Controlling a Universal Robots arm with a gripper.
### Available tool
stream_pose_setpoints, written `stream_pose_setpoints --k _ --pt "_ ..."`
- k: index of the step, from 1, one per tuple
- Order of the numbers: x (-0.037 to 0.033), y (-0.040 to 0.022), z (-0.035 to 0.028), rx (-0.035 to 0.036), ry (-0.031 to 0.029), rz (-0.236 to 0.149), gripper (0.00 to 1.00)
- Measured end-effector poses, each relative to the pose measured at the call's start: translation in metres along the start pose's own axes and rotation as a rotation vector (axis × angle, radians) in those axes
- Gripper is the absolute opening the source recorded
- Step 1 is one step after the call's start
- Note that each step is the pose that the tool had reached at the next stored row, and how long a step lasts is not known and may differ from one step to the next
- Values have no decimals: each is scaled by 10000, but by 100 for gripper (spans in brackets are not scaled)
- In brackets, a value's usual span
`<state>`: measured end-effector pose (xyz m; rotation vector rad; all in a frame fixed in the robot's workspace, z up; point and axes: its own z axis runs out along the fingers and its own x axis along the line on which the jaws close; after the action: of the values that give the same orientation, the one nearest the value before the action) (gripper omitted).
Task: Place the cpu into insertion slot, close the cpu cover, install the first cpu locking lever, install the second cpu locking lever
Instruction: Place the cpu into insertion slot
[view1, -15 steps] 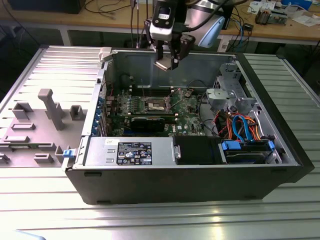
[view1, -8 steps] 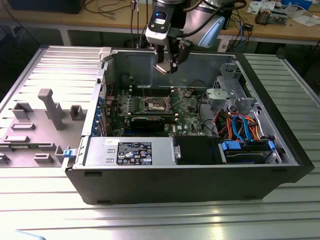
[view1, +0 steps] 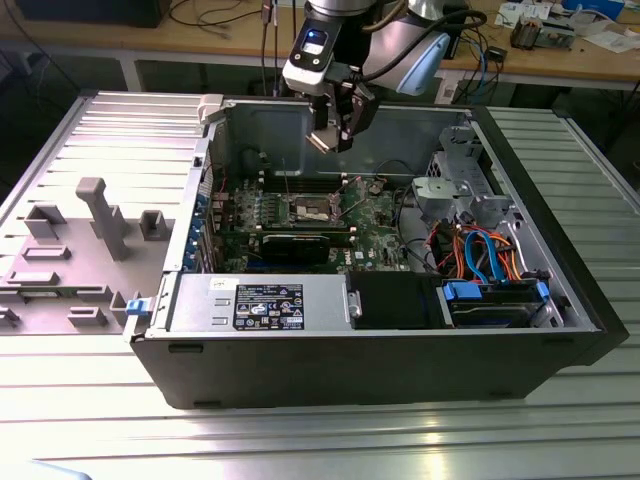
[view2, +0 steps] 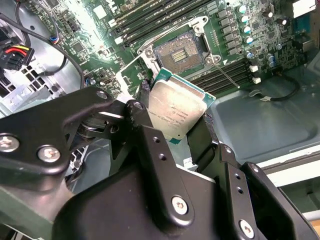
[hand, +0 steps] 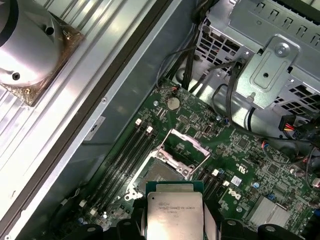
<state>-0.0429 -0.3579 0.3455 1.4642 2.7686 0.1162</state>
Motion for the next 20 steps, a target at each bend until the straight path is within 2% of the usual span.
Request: stream_pose_setpoints --k 11,15,20 --pt "0 0 2 4 0 71 55" --pt "0 0 6 19 -4 395 55" --pt "-1 -1 27 43 -31 1079 55"
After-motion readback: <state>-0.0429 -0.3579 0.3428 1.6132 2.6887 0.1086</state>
